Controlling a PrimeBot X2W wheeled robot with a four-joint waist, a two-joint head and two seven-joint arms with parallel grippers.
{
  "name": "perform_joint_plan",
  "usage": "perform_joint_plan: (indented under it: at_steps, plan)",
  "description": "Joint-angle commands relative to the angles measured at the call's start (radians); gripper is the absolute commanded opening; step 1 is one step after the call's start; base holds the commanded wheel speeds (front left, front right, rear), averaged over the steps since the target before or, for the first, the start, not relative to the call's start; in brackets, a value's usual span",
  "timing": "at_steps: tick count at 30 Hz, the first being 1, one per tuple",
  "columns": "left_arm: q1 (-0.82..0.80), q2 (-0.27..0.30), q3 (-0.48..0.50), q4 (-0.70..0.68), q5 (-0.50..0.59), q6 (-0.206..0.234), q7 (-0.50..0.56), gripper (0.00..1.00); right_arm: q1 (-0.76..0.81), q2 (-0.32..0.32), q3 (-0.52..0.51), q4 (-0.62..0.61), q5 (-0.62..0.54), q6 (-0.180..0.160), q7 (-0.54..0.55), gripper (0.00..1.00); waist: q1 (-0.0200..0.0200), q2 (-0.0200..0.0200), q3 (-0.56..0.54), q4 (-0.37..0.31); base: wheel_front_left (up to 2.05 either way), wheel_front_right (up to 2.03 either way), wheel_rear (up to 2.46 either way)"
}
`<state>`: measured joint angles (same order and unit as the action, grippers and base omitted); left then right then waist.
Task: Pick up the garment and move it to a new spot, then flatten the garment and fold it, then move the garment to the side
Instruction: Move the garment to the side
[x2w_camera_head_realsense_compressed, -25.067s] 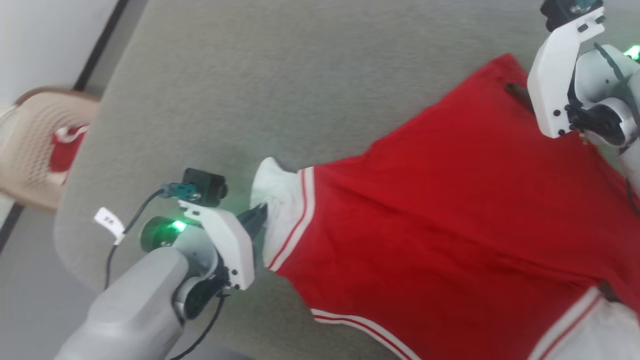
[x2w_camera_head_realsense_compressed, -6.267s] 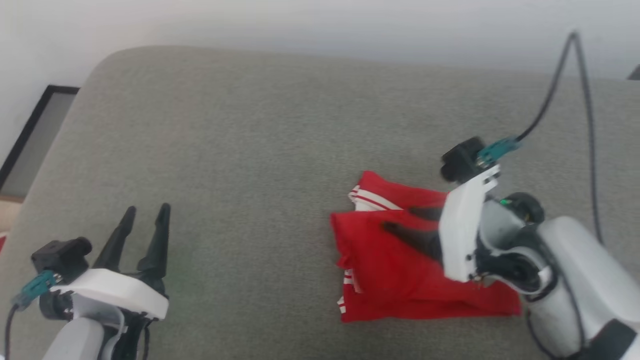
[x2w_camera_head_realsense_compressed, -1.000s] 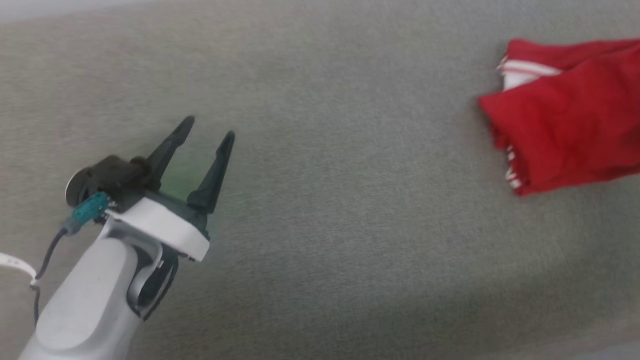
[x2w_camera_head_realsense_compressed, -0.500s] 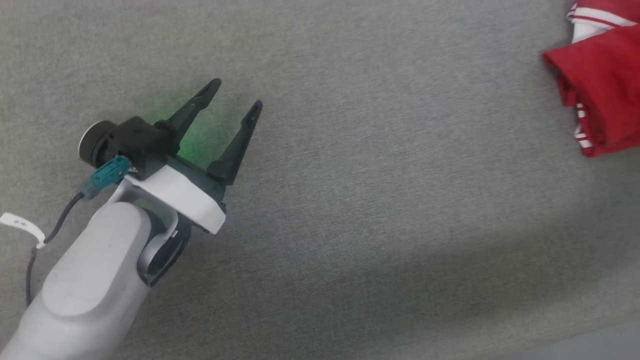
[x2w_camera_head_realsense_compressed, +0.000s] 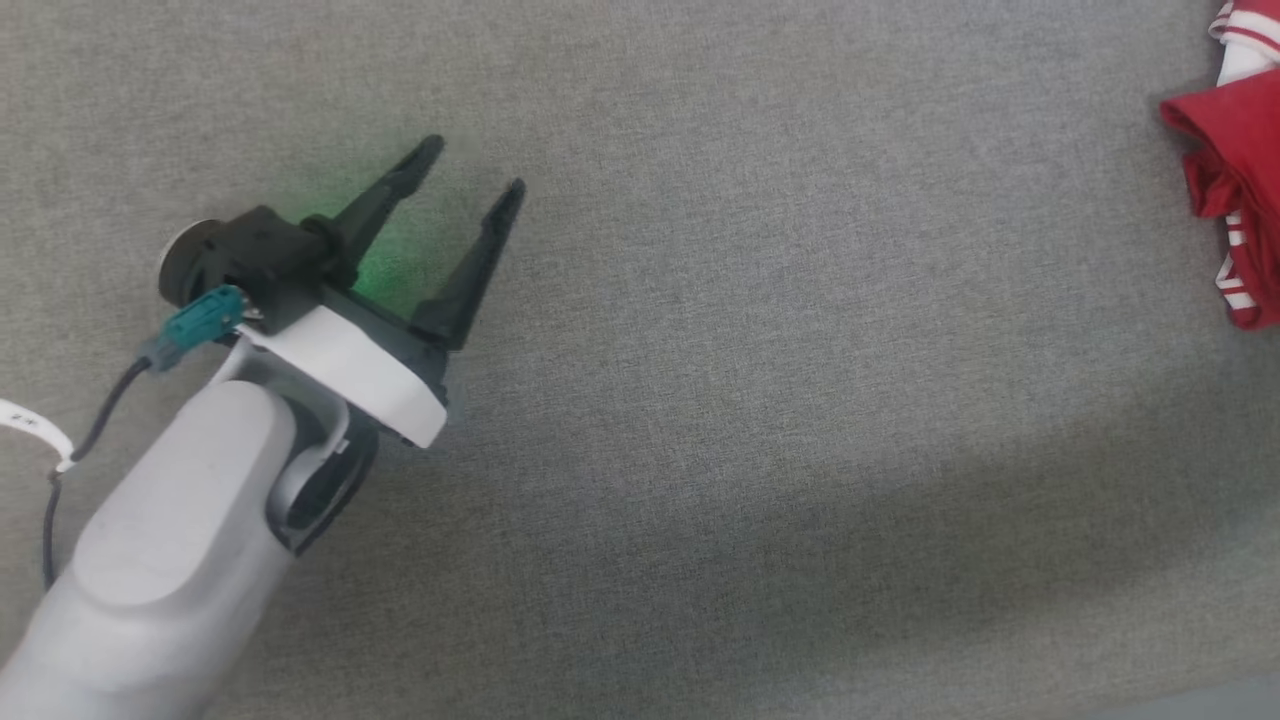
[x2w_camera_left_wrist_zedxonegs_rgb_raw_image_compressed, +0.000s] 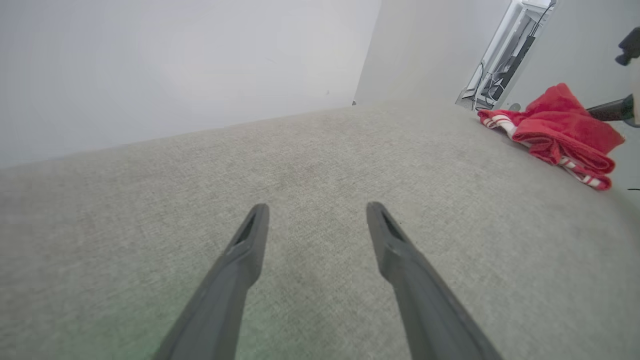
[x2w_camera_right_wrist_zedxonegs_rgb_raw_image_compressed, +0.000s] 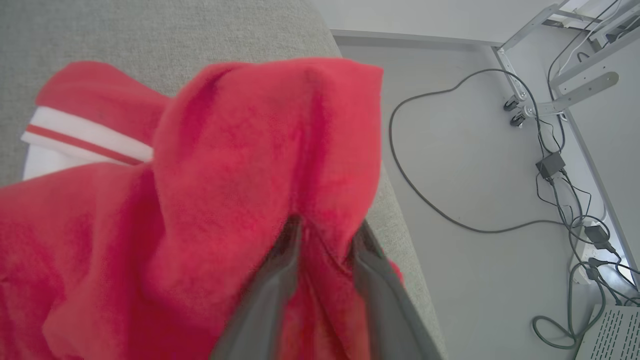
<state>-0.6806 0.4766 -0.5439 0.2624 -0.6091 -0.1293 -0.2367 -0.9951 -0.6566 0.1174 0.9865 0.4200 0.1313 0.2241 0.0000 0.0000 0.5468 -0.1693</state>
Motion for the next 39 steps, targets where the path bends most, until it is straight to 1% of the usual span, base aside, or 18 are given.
perform_joint_plan:
  at_steps: [1, 2, 3, 9, 14, 18, 25, 30, 37, 39]
  plan:
    - [0.003, 0.008, 0.007, 0.004, -0.007, -0.002, -0.006, 1.00, -0.011, 0.000, 0.002, 0.005, -0.005, -0.001, -0.008, 0.73, 0.0000, 0.0000, -0.004, 0.001, 0.00, 0.00, 0.00]
    - [0.008, 0.008, 0.009, 0.005, -0.015, -0.002, -0.008, 1.00, -0.013, -0.005, 0.006, 0.012, -0.006, -0.001, -0.007, 0.98, 0.0000, 0.0000, -0.010, 0.002, 0.00, 0.00, 0.00]
    - [0.012, 0.010, 0.013, 0.005, -0.019, -0.002, -0.011, 1.00, -0.015, -0.007, 0.009, 0.017, -0.003, -0.001, -0.002, 1.00, 0.0000, 0.0000, -0.014, 0.002, 0.00, 0.00, 0.00]
    - [0.041, 0.020, 0.031, 0.011, -0.037, 0.001, -0.020, 1.00, -0.025, -0.015, 0.017, 0.029, 0.029, -0.001, 0.003, 1.00, 0.0000, 0.0000, -0.056, 0.004, 0.00, 0.00, 0.00]
    - [0.077, 0.019, 0.051, 0.003, -0.042, 0.001, -0.027, 1.00, -0.012, -0.003, 0.033, -0.006, 0.060, -0.001, -0.029, 1.00, 0.0000, 0.0000, -0.103, 0.013, 0.00, 0.00, 0.00]
    - [0.117, 0.009, 0.086, -0.003, -0.052, 0.002, -0.030, 1.00, 0.023, 0.008, 0.053, -0.046, 0.088, -0.001, -0.068, 1.00, 0.0000, 0.0000, -0.146, 0.027, 0.00, 0.00, 0.00]
    - [0.228, -0.003, 0.193, -0.044, -0.021, 0.013, -0.029, 1.00, 0.132, 0.024, 0.099, -0.183, 0.146, -0.001, -0.180, 1.00, 0.0000, 0.0000, -0.235, 0.066, 0.00, 0.00, 0.00]
    - [0.325, -0.012, 0.276, -0.067, -0.001, 0.019, -0.029, 1.00, 0.226, 0.066, 0.105, -0.257, 0.166, -0.001, -0.274, 1.00, 0.0000, 0.0000, -0.296, 0.089, 0.00, 0.00, 0.00]
    - [0.449, -0.036, 0.388, -0.085, 0.041, 0.020, -0.029, 1.00, 0.356, 0.119, 0.101, -0.321, 0.128, -0.001, -0.375, 1.00, 0.0000, 0.0000, -0.379, 0.126, 0.00, 0.00, 0.00]
    - [0.469, -0.042, 0.402, -0.084, 0.046, 0.019, -0.029, 1.00, 0.373, 0.128, 0.099, -0.329, 0.124, -0.001, -0.389, 1.00, 0.0000, 0.0000, -0.391, 0.131, 0.00, 0.00, 0.00]
